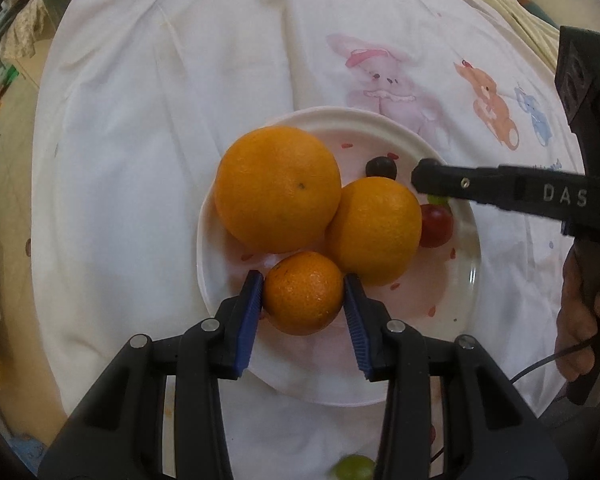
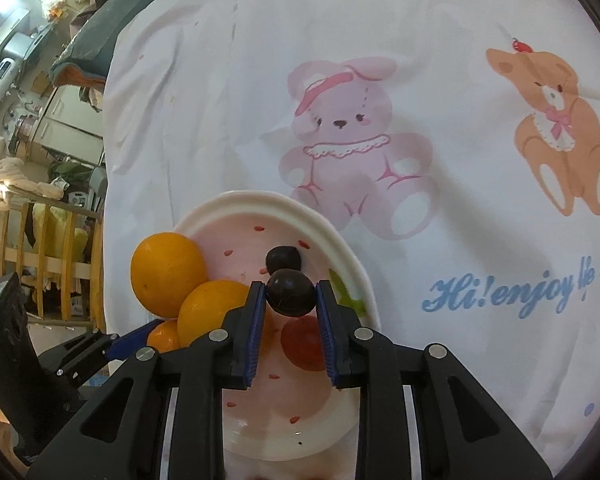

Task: Organize fruits
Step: 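Carry the mandarin onto the plate with the left gripper while the right gripper carries a dark grape there, then open both grippers to release the mandarin and grape, then withdraw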

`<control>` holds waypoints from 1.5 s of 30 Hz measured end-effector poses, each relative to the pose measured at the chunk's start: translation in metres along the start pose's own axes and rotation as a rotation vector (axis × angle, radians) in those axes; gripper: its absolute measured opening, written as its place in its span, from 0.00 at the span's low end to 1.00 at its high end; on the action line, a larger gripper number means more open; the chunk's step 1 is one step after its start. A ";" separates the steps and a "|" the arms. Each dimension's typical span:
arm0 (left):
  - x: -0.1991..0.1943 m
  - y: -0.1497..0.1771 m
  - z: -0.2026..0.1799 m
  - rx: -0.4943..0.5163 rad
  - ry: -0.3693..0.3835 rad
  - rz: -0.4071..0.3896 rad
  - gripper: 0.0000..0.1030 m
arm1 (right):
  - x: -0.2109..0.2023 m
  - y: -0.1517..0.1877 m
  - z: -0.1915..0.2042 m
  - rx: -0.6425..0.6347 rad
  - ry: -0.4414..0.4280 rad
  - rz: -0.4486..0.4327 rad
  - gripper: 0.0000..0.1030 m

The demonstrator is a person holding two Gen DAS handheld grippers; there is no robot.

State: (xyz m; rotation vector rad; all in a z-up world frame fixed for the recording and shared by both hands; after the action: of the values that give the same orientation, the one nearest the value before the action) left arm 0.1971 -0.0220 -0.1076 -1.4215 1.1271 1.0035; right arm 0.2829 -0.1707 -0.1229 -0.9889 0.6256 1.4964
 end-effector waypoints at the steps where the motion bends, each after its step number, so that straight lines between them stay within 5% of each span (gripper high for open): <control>1: 0.001 0.000 0.000 -0.002 0.000 0.001 0.36 | 0.001 0.001 0.000 -0.002 0.002 0.003 0.29; 9: 0.008 0.001 0.005 -0.030 0.011 0.049 0.37 | -0.004 0.001 0.000 -0.019 0.042 -0.010 0.29; 10: 0.010 0.002 0.006 -0.032 0.023 0.054 0.44 | -0.006 0.000 0.000 -0.024 0.049 -0.016 0.30; 12: 0.008 0.003 0.004 -0.032 0.039 0.047 0.52 | -0.011 0.002 0.001 -0.027 0.056 -0.030 0.38; 14: 0.003 0.004 0.002 -0.010 0.008 0.023 0.59 | -0.017 0.003 0.000 -0.026 0.046 -0.049 0.60; 15: -0.001 0.003 -0.001 0.008 -0.014 0.006 0.61 | -0.020 0.002 -0.001 -0.025 0.046 -0.059 0.61; 31: -0.036 0.003 -0.006 0.032 -0.017 -0.126 0.62 | -0.063 0.015 0.009 -0.021 0.057 -0.124 0.67; 37: -0.067 0.008 0.003 0.004 0.079 -0.205 0.62 | -0.089 0.026 0.017 -0.038 0.076 -0.158 0.78; 45: -0.104 0.019 0.006 0.006 0.021 -0.282 0.62 | -0.120 0.051 0.028 -0.022 0.078 -0.198 0.82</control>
State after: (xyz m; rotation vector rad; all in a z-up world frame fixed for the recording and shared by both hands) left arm 0.1565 -0.0036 -0.0117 -1.5394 0.9118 0.7859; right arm 0.2225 -0.2189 -0.0146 -1.0975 0.5507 1.2975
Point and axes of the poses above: each gripper's, at about its wrist camera, not at the fingertips, and x roughly the way its jaws point, z to its left, y to its underside, the point moved 1 cm from there along x, roughly the way its jaws point, and after that the axes turned 1 degree about z, right-handed, at the moved point
